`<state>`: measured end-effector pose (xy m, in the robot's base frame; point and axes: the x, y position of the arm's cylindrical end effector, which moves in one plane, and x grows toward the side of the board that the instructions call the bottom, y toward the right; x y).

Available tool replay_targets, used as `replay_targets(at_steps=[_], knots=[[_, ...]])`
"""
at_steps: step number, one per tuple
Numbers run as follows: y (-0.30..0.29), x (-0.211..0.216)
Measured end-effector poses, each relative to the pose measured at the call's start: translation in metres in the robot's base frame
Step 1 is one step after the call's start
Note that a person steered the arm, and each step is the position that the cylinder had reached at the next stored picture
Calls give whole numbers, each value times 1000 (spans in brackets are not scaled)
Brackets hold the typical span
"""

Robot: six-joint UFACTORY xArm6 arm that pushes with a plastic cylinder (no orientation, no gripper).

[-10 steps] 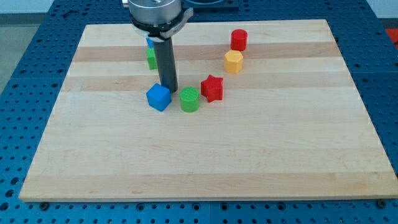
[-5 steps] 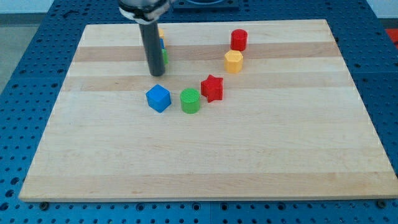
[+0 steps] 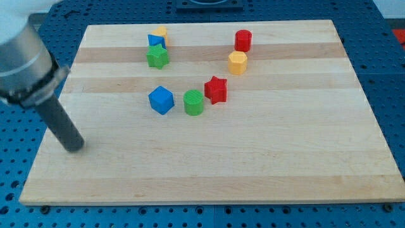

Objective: Push the blue cube up a bit

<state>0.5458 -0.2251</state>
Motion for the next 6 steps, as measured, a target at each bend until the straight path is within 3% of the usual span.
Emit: replay_targets(at_steps=[1,2,3,4,6], knots=[[62,26],[115,-2],[135,-46],[135,-54],[135,-113]])
